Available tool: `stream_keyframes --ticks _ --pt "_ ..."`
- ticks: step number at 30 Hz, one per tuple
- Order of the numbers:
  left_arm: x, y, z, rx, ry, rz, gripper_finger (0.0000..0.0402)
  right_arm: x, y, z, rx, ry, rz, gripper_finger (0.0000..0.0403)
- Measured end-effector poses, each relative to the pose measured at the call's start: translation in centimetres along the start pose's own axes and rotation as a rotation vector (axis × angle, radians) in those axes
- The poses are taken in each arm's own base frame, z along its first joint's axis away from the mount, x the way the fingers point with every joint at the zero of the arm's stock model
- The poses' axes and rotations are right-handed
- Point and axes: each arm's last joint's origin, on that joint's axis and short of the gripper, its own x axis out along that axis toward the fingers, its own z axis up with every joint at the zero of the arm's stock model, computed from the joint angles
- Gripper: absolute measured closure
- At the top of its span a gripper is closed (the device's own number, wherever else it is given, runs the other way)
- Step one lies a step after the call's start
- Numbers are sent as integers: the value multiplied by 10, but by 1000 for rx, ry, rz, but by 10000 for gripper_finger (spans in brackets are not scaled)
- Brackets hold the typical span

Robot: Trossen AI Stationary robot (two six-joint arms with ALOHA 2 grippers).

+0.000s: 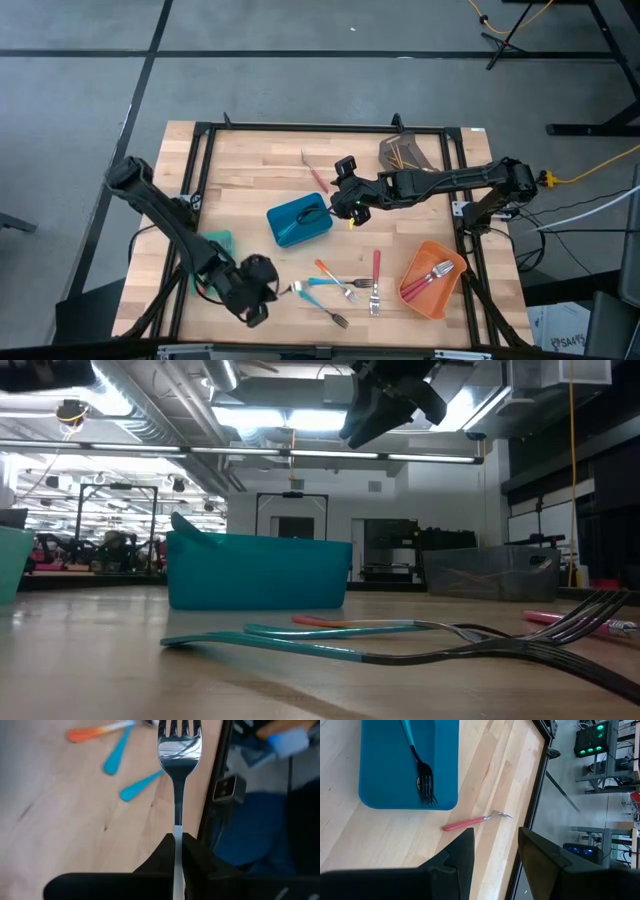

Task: Sort silverware by color (type)
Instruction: Put the left orange fork into the light blue bin

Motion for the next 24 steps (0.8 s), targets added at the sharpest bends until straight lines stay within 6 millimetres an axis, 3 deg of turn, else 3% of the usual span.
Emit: stream_keyframes --ticks 5,12,20,24 --pt "-26 8 2 -96 17 37 394 0 0 0 1 -6 4 258" --pt "-54 26 -10 -282 163 172 394 0 0 0 1 -6 4 258" --pt "-65 34 -27 -508 300 315 393 0 0 1 2 -8 3 258" --pt "-66 33 -30 -538 271 323 393 0 0 1 2 -8 3 258"
